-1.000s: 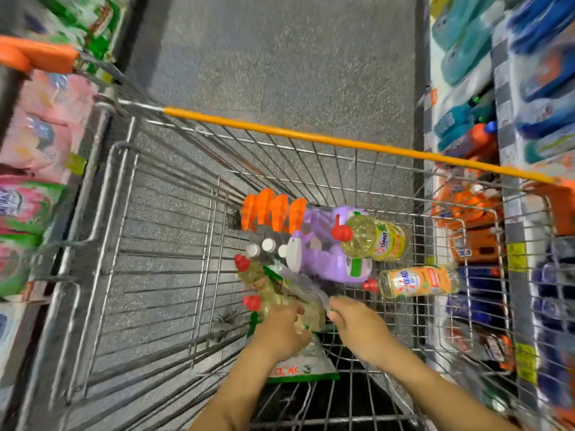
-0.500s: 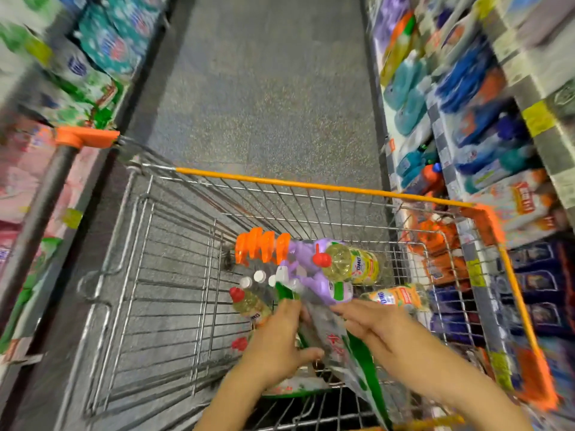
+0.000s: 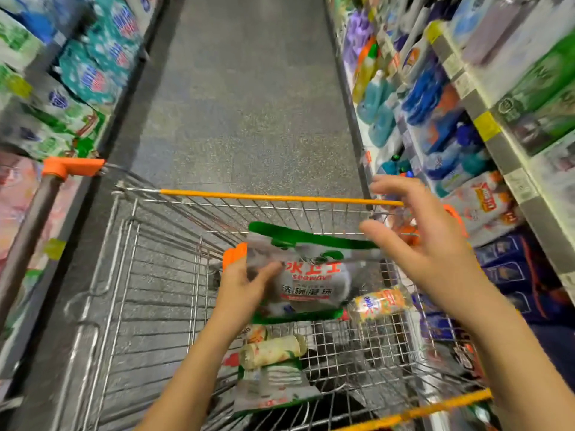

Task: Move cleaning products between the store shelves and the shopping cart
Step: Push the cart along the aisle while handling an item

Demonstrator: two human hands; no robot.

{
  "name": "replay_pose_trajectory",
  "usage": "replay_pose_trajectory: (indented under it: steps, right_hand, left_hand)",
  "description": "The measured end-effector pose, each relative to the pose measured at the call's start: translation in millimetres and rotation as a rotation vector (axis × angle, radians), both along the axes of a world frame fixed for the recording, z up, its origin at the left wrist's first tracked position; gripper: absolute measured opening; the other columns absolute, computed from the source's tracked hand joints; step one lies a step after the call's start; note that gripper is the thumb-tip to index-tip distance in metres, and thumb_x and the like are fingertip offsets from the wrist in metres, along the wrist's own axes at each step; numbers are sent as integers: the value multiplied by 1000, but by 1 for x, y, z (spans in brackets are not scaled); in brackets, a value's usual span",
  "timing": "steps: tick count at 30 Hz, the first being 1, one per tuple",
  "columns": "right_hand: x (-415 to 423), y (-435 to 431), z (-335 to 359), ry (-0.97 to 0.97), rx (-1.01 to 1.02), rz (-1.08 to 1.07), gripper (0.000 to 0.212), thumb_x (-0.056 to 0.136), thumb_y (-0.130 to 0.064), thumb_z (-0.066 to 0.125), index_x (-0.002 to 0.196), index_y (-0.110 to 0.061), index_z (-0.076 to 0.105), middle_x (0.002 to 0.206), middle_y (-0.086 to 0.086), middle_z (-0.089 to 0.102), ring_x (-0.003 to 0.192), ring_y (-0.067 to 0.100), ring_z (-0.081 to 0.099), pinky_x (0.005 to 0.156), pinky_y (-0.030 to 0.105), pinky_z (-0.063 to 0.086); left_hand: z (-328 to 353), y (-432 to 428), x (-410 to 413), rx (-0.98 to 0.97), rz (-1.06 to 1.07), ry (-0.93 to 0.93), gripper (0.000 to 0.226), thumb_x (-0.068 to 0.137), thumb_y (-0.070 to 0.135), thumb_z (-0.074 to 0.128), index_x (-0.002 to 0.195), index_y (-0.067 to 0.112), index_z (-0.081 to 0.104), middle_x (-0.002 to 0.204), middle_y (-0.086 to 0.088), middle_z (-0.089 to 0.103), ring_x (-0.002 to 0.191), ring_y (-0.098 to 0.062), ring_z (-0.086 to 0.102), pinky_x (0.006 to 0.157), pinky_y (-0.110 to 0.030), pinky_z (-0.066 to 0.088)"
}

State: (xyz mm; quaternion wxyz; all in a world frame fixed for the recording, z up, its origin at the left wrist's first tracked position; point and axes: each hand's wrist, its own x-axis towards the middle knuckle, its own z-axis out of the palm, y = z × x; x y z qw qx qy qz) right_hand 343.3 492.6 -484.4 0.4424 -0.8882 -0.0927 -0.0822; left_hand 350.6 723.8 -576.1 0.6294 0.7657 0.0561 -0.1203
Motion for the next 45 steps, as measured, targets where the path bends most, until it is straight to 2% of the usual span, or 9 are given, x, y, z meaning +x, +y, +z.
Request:
replay_pose_trajectory:
  steps: [4, 6, 10, 15, 20, 24, 29, 38, 45]
  right_hand:
    - [-25, -8, -73, 441, 353, -36, 68, 75, -68, 66, 131, -35, 46, 131, -17, 54, 125, 10, 52, 106, 45, 43]
    - [-38, 7, -97, 617, 452, 57, 60, 77, -65, 66, 127, -39, 48, 124, -22, 61, 116, 2, 59, 98, 28, 48]
    - [-36, 17, -102, 513, 555, -135, 6, 92, -20, 55, 93, -20, 61, 78, -23, 70, 74, -9, 62, 67, 8, 46]
    - [-37, 25, -95, 428, 622, -322, 30, 84, -32, 57, 65, -11, 47, 55, -12, 46, 54, 4, 43, 55, 13, 37]
    - [-37, 20, -88, 453, 741, -428, 37, 91, -29, 59, 65, -7, 44, 64, 5, 43, 65, 16, 42, 64, 27, 34]
    - [-41, 16, -76, 457, 807, -447, 31, 93, -29, 59, 71, -9, 52, 66, 3, 53, 66, 13, 50, 64, 24, 40]
    - [-62, 14, -48, 389, 767, -393, 43, 94, -33, 56, 81, 8, 50, 76, 7, 50, 72, 14, 45, 65, 26, 38]
    - [-153, 10, 11, 227, 740, -396, 22, 91, -30, 54, 97, -15, 70, 96, 4, 75, 88, 16, 69, 78, 29, 54]
    - [-255, 16, 47, 38, 658, -567, 21, 95, -28, 50, 111, -28, 64, 107, -11, 72, 98, 5, 68, 76, 17, 51]
  left_hand:
    - [-3, 5, -8, -161, 86, 140, 12, 90, 15, 59, 85, 5, 61, 70, -3, 73, 63, -15, 70, 58, -26, 52]
    - [-4, 5, -12, -252, 82, 199, 11, 89, 13, 57, 92, 4, 62, 77, -7, 75, 68, -20, 72, 58, -26, 56]
    - [0, 3, -13, -340, 103, 298, 19, 84, 15, 58, 99, 3, 63, 82, -8, 75, 71, -19, 72, 59, -25, 56]
    - [3, 0, -13, -397, 156, 351, 36, 72, 29, 68, 97, 3, 68, 100, -17, 73, 93, -29, 67, 87, -40, 53]
    - [9, -4, -21, -345, 122, 283, 39, 70, 31, 68, 105, 15, 66, 94, -5, 75, 82, -21, 68, 69, -28, 55]
    - [15, -12, -41, -183, 55, 226, 65, 67, 42, 73, 126, 25, 55, 105, 1, 73, 93, -22, 71, 82, -42, 56]
    - [32, -22, -68, -206, 88, 72, 49, 75, 35, 69, 122, 26, 58, 105, 0, 73, 94, -23, 71, 78, -41, 57]
    - [78, -25, -105, -215, -42, -77, 33, 72, 33, 67, 104, 23, 66, 93, 3, 75, 87, -18, 72, 72, -29, 58]
    - [113, -37, -158, -244, -277, -149, 42, 73, 47, 79, 108, 28, 66, 102, 2, 74, 97, -22, 70, 89, -50, 53]
